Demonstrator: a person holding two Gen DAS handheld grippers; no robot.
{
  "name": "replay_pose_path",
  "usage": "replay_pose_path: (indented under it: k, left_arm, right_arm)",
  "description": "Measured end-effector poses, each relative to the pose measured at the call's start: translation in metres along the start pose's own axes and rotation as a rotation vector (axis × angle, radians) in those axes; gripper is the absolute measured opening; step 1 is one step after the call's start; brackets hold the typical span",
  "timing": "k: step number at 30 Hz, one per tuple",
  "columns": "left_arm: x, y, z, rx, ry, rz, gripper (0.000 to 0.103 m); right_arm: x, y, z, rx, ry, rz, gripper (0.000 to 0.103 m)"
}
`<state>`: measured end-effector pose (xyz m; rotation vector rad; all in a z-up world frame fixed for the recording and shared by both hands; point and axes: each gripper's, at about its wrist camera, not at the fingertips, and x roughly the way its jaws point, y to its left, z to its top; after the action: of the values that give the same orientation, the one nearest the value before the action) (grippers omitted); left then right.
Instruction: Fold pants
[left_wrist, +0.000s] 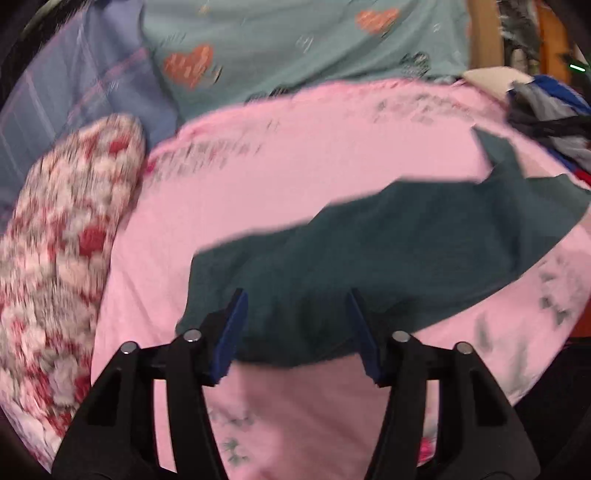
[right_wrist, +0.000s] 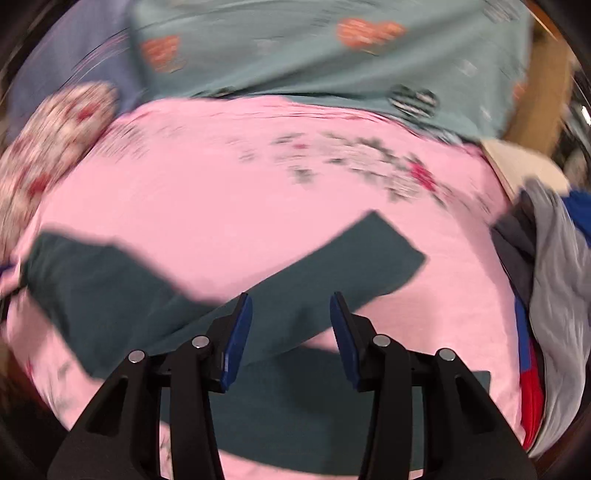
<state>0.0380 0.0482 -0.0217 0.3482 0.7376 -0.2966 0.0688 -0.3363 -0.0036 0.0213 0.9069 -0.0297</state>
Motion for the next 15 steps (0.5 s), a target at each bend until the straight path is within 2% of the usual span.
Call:
replay_pose_path:
  k: [1, 4, 8, 12, 14, 15]
  left_arm:
    - [-0.010, -0.019, 0.011, 0.034, -0.039, -0.023, 0.072]
    - [-0.016, -0.080, 0.034, 0.132, -0.084, -0.118, 0.074]
    - [0.008, -0.151, 0.049, 0.215, -0.065, -0.197, 0.074]
    - [0.036, -0.185, 0.055, 0.227, -0.028, -0.206, 0.071]
    - [0.051, -0.194, 0.057, 0.218, 0.026, -0.216, 0.056]
    - [0.057, -0.197, 0.056, 0.220, 0.060, -0.224, 0.033]
  right_arm:
    - [0.008, -0.021, 0.015, 0.059, 0.029, -0.013, 0.045]
    - [0.041, -0.052, 0.050, 0.116, 0.106, -0.063, 0.045]
    - [0.095, -0.058, 0.079, 0.162, 0.210, -0.108, 0.045]
    - [0.143, -0.051, 0.092, 0.146, 0.270, -0.213, 0.045]
    - [0.161, -0.056, 0.096, 0.164, 0.291, -0.224, 0.044]
    - [0.169, -0.059, 0.098, 0.166, 0.303, -0.234, 0.038]
